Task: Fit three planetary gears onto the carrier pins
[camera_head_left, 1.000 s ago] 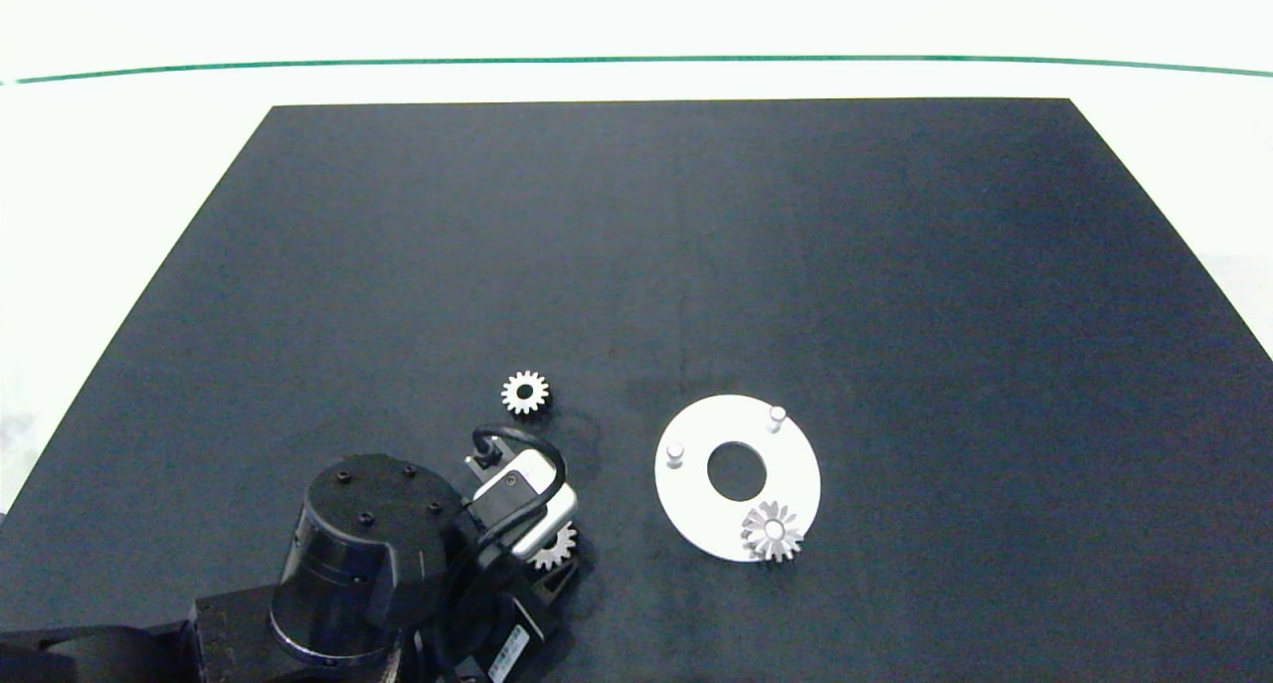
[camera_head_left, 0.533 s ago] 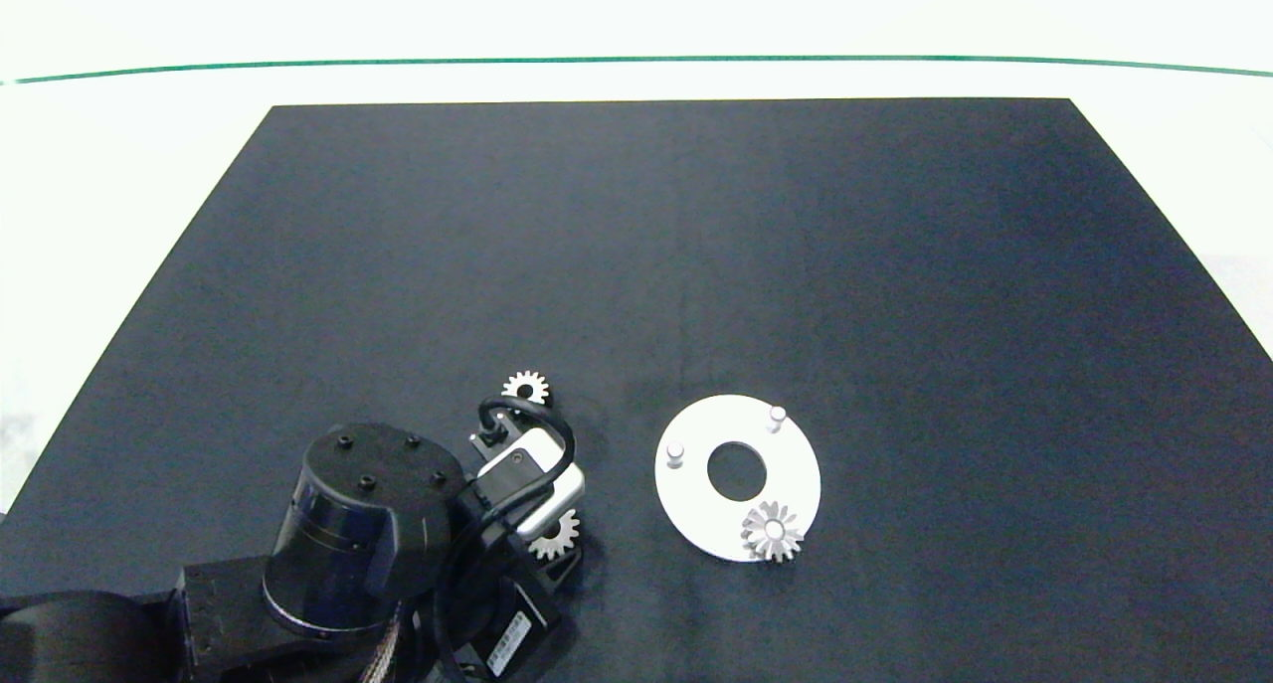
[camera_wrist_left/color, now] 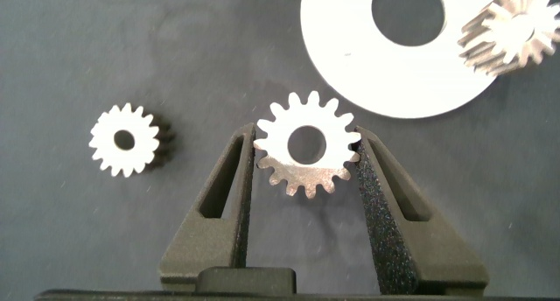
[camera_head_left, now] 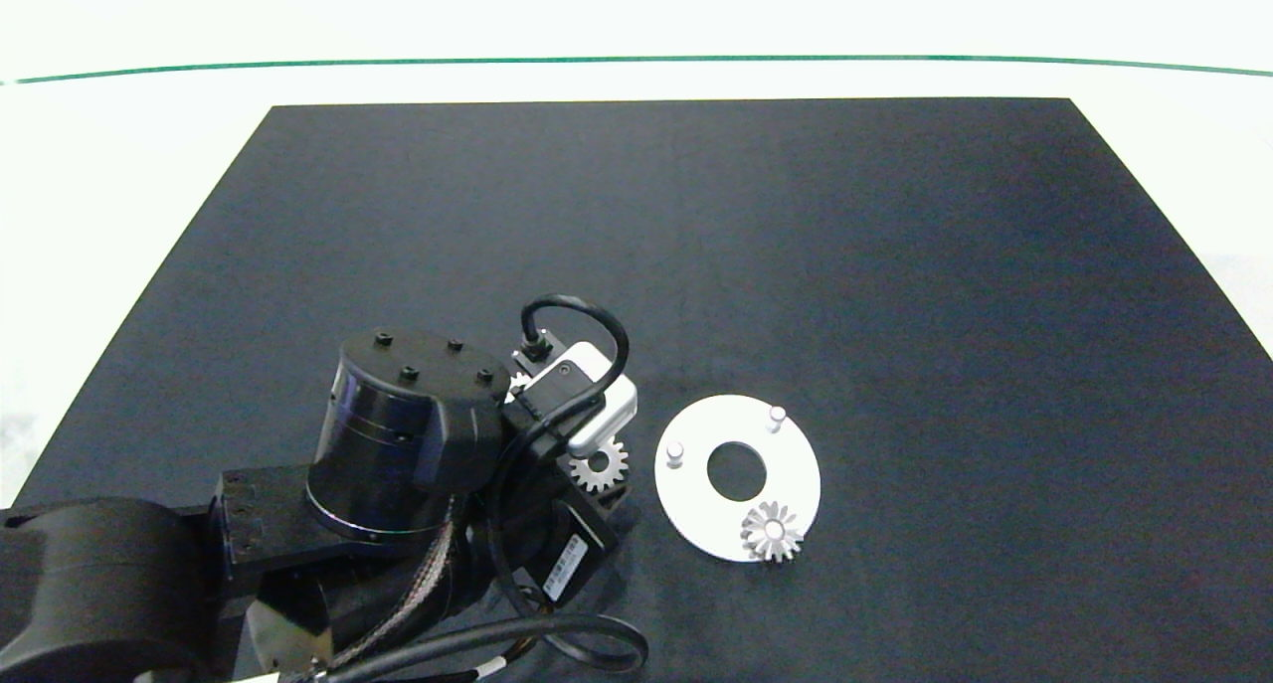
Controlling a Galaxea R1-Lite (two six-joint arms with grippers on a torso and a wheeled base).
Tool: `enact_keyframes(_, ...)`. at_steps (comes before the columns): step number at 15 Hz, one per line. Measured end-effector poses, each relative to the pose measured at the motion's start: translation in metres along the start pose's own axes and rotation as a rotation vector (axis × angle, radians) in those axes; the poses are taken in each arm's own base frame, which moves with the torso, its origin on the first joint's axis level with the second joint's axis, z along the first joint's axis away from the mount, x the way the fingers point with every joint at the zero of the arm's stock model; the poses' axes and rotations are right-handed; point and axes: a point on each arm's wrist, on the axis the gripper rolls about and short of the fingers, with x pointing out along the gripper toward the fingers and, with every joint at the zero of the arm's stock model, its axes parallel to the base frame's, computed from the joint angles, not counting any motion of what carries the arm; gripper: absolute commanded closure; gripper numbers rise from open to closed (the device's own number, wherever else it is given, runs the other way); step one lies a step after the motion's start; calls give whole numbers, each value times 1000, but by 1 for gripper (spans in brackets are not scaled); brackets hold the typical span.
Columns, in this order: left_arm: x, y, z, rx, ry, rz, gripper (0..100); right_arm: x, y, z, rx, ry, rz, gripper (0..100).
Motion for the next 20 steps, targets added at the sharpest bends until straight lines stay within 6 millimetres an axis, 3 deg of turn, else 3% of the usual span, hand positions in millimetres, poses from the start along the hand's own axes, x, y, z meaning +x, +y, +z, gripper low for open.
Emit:
enact_keyframes(8,20,-11,20,8,-27,-17,93,2,1,1,-7,13,6,0)
enact_keyframes(20,41,-22,27,18,-23,-34,93,6,1,0,-15,25,24,0)
